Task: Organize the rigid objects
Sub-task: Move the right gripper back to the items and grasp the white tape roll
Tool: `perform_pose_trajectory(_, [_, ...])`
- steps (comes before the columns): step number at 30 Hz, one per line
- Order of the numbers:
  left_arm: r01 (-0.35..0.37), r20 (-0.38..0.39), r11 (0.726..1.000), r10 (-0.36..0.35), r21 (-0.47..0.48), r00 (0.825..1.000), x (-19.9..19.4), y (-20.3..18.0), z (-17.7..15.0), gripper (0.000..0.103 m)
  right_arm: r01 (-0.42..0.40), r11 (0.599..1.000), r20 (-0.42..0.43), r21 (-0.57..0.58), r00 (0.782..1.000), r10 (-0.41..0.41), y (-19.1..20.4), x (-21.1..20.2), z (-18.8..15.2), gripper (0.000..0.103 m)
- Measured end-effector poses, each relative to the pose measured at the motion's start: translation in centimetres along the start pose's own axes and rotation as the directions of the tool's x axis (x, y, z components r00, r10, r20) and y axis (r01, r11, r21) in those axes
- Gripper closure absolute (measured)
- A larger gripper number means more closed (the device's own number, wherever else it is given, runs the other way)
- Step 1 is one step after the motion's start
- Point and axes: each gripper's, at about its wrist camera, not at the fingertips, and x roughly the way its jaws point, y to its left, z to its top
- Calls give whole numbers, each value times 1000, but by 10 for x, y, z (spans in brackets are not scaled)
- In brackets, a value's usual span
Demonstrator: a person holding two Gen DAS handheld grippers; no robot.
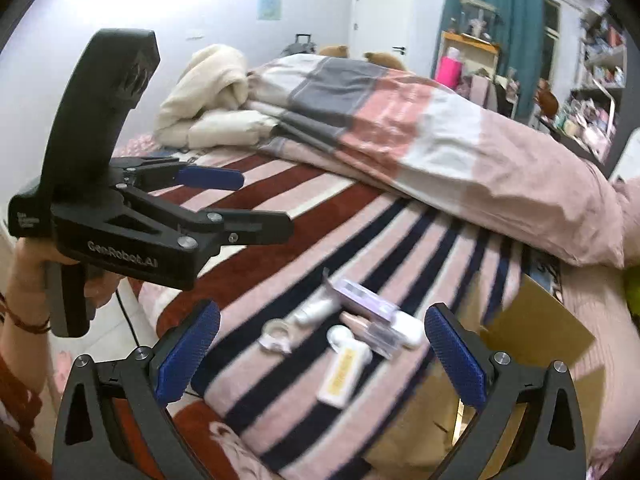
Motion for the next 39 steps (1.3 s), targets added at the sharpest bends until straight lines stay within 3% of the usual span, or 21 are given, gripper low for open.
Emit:
perform_pose_trajectory(3, [-29, -17, 999, 29, -28, 999, 7, 27, -20, 15, -70, 997, -18, -35, 997, 70, 23, 24, 2, 0])
perform_pose_trajectory(6, [-35, -37, 998, 33, -56, 999, 20, 45, -38, 15, -161, 987, -91, -23, 983, 158, 37, 56, -5, 0])
perform_pose_trajectory(11, [-21, -80, 996, 14, -85, 997, 46, 65, -64, 15, -179, 984, -227, -5, 958, 174, 44, 116, -34, 3])
perform_pose_trajectory(14, [-12, -105, 996, 3, -86, 994, 61, 70, -73, 15, -162, 987, -291, 19, 943, 160, 37, 145, -52, 19])
perform_pose_trajectory(16, [6, -112, 996, -16, -89, 994, 67, 69, -76, 15, -161, 986, -311, 48, 935, 168, 31, 157, -58, 20])
perform_pose_trajectory(18, [19, -119, 996, -30, -91, 992, 71, 68, -78, 15, -153, 986, -325, 70, 931, 168, 26, 167, -63, 32])
perform_pose_trajectory(20, [25, -125, 996, -35, -85, 992, 74, 65, -78, 15, -144, 987, -344, 76, 925, 162, 26, 172, -65, 59])
perform_pose_trajectory(21, [26, -126, 996, -37, -81, 991, 75, 63, -77, 15, -139, 987, -357, 80, 921, 159, 24, 176, -66, 61])
perform_pose_trajectory(23, [38, -127, 996, -47, -76, 991, 74, 59, -76, 15, -137, 987, -351, 81, 923, 157, 24, 173, -66, 70])
perform_pose_trajectory(29, [166, -124, 984, -174, -69, 977, 57, 35, -66, 15, -138, 989, -284, 46, 948, 146, 26, 147, -60, 70])
perform_pose_trajectory(33, [253, -109, 966, -257, -46, 960, 37, 4, -49, 18, -151, 989, -192, 4, 970, 148, 32, 110, -44, 70])
perform_pose_trajectory(39, [343, -91, 939, -340, 19, 936, 14, -48, -17, 58, -115, 993, -38, -25, 993, 114, 25, 44, -21, 70])
